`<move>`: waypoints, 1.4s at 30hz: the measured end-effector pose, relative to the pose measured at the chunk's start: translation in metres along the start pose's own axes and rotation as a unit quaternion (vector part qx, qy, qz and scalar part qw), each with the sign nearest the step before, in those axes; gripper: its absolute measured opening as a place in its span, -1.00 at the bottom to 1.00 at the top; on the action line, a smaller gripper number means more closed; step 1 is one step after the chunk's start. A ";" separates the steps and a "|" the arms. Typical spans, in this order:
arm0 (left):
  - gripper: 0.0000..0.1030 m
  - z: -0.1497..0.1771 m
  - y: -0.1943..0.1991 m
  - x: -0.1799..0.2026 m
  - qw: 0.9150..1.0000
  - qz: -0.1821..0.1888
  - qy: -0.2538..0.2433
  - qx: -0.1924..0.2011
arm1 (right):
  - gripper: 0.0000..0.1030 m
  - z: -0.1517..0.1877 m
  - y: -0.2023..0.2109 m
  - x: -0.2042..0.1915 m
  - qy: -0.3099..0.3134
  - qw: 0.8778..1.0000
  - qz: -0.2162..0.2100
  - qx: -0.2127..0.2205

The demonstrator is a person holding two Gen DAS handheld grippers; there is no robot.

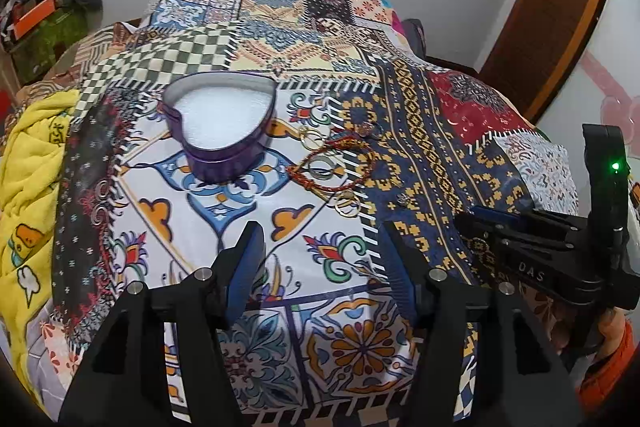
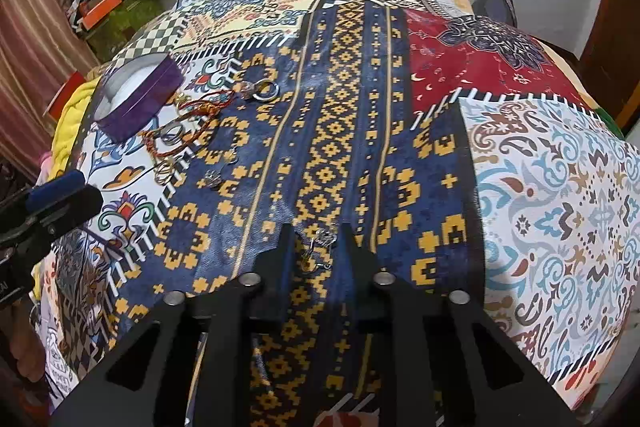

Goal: Organize jewelry
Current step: 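Lower the left tool toward a ring while the right tool approaches another ring, then close the left tool on a small ring while the right tool grasps another ring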

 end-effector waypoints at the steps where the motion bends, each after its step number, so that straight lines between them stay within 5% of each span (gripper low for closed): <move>1: 0.05 0.000 -0.002 0.001 1.000 0.005 -0.001 -0.003 | -0.76 0.000 0.000 0.002 -0.003 1.000 0.000 0.001; 12: -0.09 -0.005 -0.027 0.023 0.998 0.056 -0.005 -0.037 | -0.82 -0.003 0.004 0.010 -0.011 1.000 -0.015 0.014; 19: -0.34 -0.007 -0.051 0.041 0.995 0.080 -0.003 -0.067 | -0.82 -0.008 0.012 0.019 -0.016 0.999 -0.020 0.029; 27: -0.52 -0.010 -0.072 0.052 0.995 0.061 -0.009 -0.075 | -0.82 -0.011 0.014 0.017 -0.012 0.998 -0.037 0.041; 31: -0.84 -0.011 -0.081 0.060 0.996 0.036 -0.041 -0.074 | -0.82 -0.012 0.013 0.017 -0.012 0.998 -0.047 0.041; 42: -0.84 -0.022 -0.051 0.056 0.998 0.043 -0.034 -0.036 | -0.82 -0.020 0.025 0.006 -0.003 0.997 -0.049 0.060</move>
Point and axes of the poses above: each gripper's, at about its wrist camera, not at the fingertips, and y roughly against the way its jaws point, x to its right, z to its underside, the point moved 2 cm from there along -y, roughly the way its jaws point, and after that the axes turned 9 degrees about x, right-handed, at the moved point
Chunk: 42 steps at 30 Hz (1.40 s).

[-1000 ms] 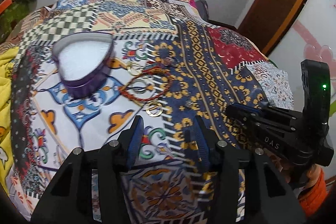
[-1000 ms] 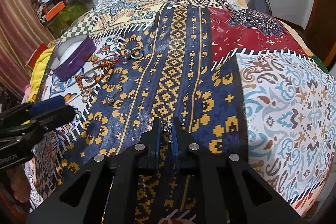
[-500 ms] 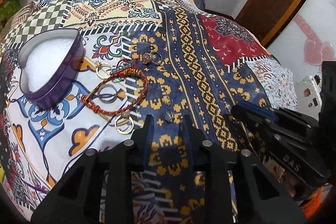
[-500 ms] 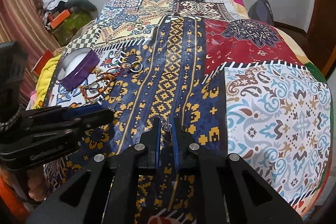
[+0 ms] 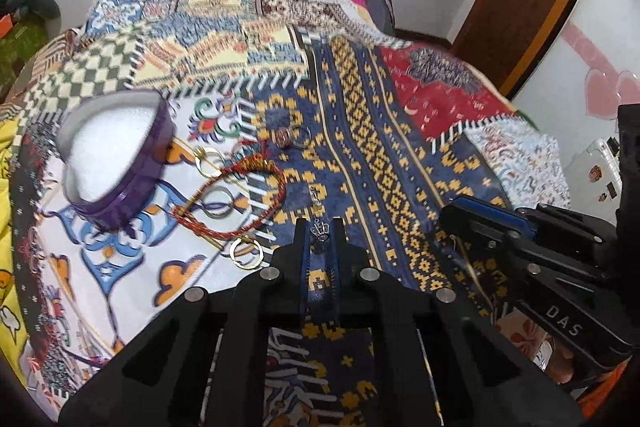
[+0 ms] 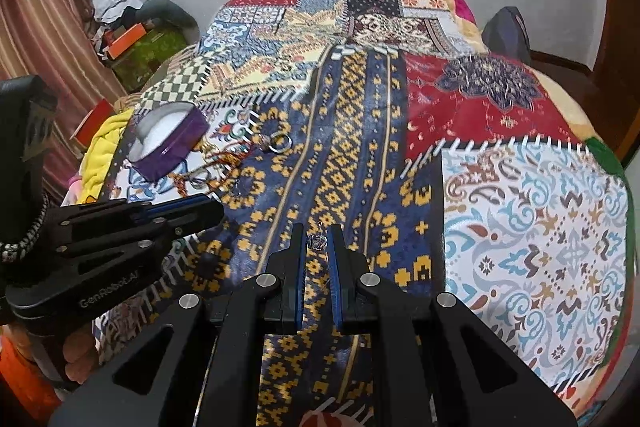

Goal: Organize jewelry
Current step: 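Close the left tool on a small ring while the right tool grasps another ring, then carry both rings over the purple heart box and open both tools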

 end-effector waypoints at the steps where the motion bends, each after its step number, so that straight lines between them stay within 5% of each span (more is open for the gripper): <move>1: -0.84 -0.002 0.004 0.000 1.000 0.001 0.000 0.006 | -0.82 -0.002 0.001 -0.003 0.002 1.000 0.000 0.003; 24: -0.84 -0.047 0.109 -0.091 0.985 -0.058 0.055 0.154 | -0.82 -0.076 0.003 -0.097 0.085 0.991 -0.038 0.091; 31: -0.84 -0.052 0.108 -0.125 0.982 -0.069 0.071 0.158 | -0.82 -0.095 -0.017 -0.125 0.110 0.987 -0.062 0.098; 42: -0.84 -0.048 0.059 -0.150 0.989 -0.056 0.082 0.105 | -0.82 -0.098 -0.067 -0.150 0.140 0.985 -0.089 0.057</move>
Point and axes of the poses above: each gripper's, at about its wrist camera, not at the fingertips, and y roughly against the way its jaws point, x to its right, z to its underside, the point moved 2 cm from there along -y, roughly the way its jaws point, and after that the axes turned 9 degrees about x, right-handed, at the moved point
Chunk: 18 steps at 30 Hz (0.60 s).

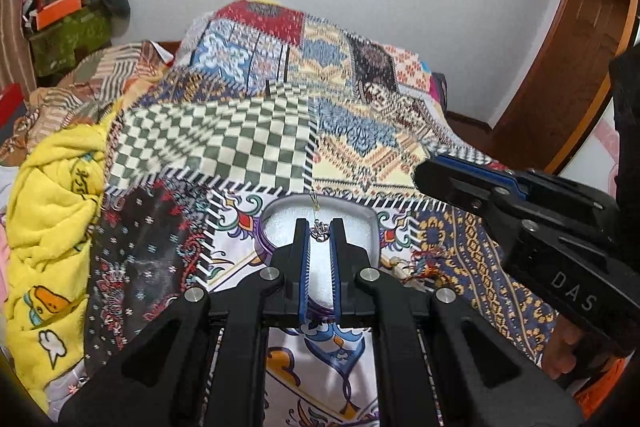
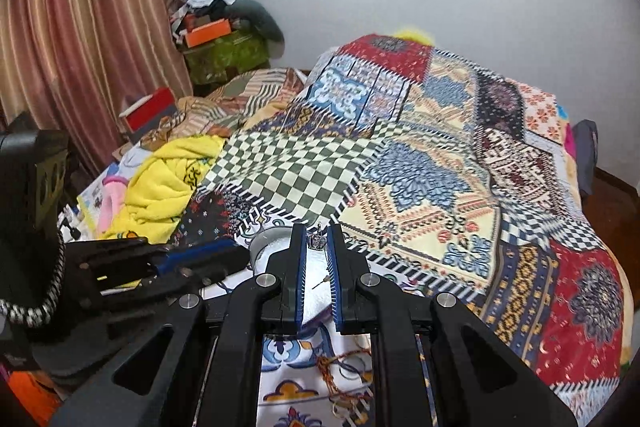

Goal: Organize jewelry
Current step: 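Carry both rings over the purple heart box and open both tools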

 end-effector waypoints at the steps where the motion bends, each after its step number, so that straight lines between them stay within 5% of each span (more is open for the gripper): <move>1: -0.84 0.001 -0.005 -0.001 1.000 0.001 0.001 -0.005 | -0.82 0.000 -0.005 0.000 0.001 1.000 -0.003 -0.006; 18: -0.84 0.006 -0.036 -0.007 0.999 -0.005 -0.018 -0.028 | -0.82 0.021 -0.059 0.012 -0.021 0.994 -0.045 -0.096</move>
Point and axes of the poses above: each gripper's, at about its wrist camera, not at the fingertips, and y roughly against the way its jaws point, x to its right, z to its underside, the point moved 2 cm from there along -y, roughly the way its jaws point, and after that the axes turned 9 degrees about x, right-handed, at the moved point
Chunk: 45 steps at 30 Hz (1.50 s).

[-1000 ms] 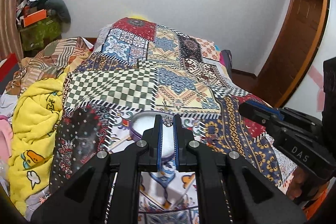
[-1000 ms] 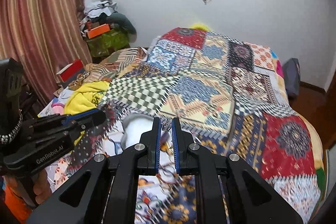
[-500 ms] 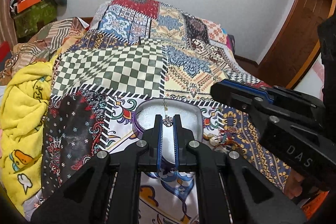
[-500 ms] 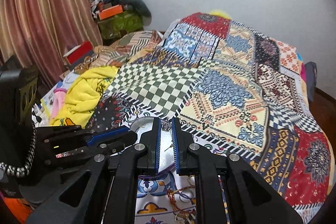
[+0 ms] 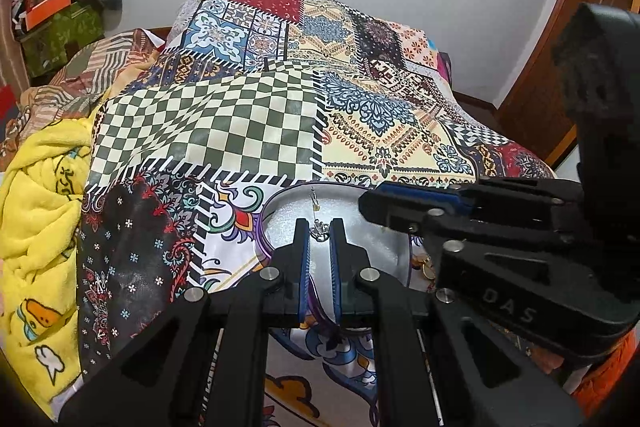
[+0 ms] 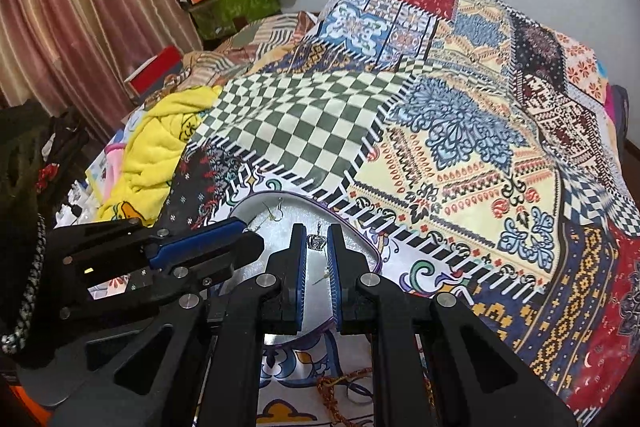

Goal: Organize jewelry
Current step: 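Carry both rings over the purple heart box and open both tools, then move both tools back toward the remaining rings beside the bracelet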

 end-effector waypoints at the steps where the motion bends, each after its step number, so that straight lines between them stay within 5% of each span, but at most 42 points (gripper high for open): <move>1: -0.84 0.000 -0.001 0.000 1.000 0.001 0.000 -0.001 | -0.82 0.001 -0.002 0.000 0.001 1.000 0.000 -0.003; 11: -0.84 -0.001 0.004 -0.001 1.000 -0.004 -0.004 0.000 | -0.82 -0.001 -0.002 0.002 0.001 1.000 -0.007 -0.013; 15: -0.84 -0.003 0.012 -0.002 1.000 -0.005 -0.001 0.002 | -0.57 -0.003 0.005 -0.001 0.007 1.000 -0.007 -0.013; 21: -0.82 -0.012 0.035 -0.003 1.000 -0.016 0.000 0.020 | -0.54 -0.010 0.031 -0.002 0.009 1.000 0.010 0.017; 29: -0.45 -0.021 0.072 0.005 0.998 -0.031 -0.010 0.050 | -0.54 -0.013 0.078 0.005 0.006 0.997 0.049 0.063; 45: -0.30 0.020 0.078 0.054 0.999 -0.006 -0.035 0.006 | -0.53 0.044 0.123 0.039 -0.014 0.994 0.101 0.044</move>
Point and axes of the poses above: each gripper's, at about its wrist camera, not at the fingertips, and y roughly against the way its jaws point, x to its right, z to its underside, the point moved 2 cm from there along -y, roughly the way its jaws point, and after that the axes turned 9 degrees about x, right-handed, at the moved point
